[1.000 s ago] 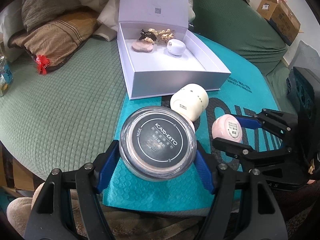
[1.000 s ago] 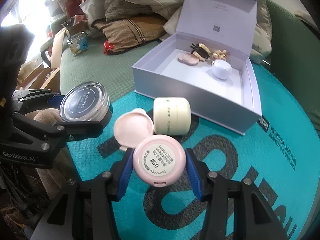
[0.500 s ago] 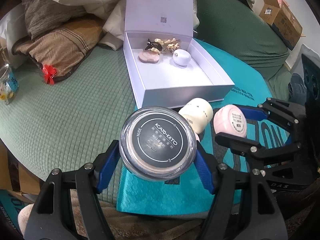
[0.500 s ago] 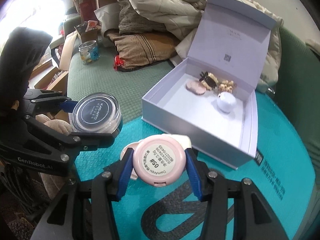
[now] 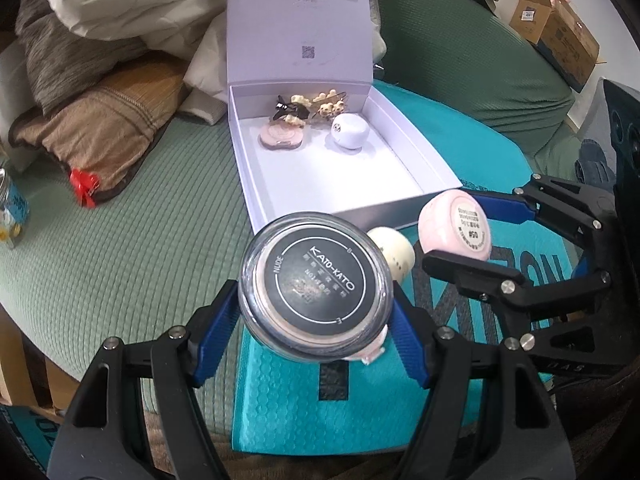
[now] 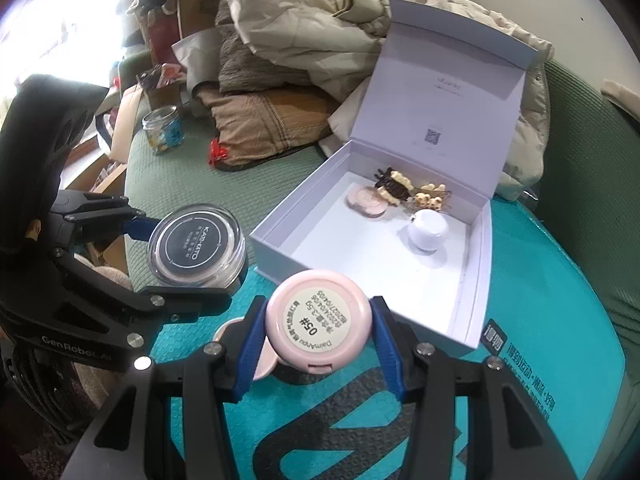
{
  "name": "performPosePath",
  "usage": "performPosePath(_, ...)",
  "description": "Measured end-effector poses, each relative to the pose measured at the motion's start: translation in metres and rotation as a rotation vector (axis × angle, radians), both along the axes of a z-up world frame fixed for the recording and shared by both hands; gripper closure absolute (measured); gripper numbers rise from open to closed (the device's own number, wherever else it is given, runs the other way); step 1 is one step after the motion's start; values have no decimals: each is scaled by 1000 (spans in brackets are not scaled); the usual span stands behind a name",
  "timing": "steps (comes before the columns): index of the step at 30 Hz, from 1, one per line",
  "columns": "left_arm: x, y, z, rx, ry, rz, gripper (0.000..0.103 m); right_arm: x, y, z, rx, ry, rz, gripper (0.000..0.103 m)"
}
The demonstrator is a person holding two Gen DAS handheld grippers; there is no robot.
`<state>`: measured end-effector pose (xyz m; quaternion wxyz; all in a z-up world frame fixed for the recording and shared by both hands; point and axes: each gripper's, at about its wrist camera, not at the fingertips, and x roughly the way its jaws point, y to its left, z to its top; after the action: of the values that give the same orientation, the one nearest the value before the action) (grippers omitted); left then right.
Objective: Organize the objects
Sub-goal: 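Lift the black-lidded jar and pink compact and carry them over the box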
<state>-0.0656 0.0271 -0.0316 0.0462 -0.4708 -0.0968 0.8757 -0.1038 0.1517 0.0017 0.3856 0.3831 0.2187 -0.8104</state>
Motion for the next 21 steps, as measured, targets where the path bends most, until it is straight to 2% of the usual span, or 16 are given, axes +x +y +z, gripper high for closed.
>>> performPosePath(11,-30,9,10,-12,6,-31,33,-27,10,8,-14,5,-16,51)
performPosePath(21,-63,12,11,-22,6,-52,33,-65,19,5,-30,-39,-51,51)
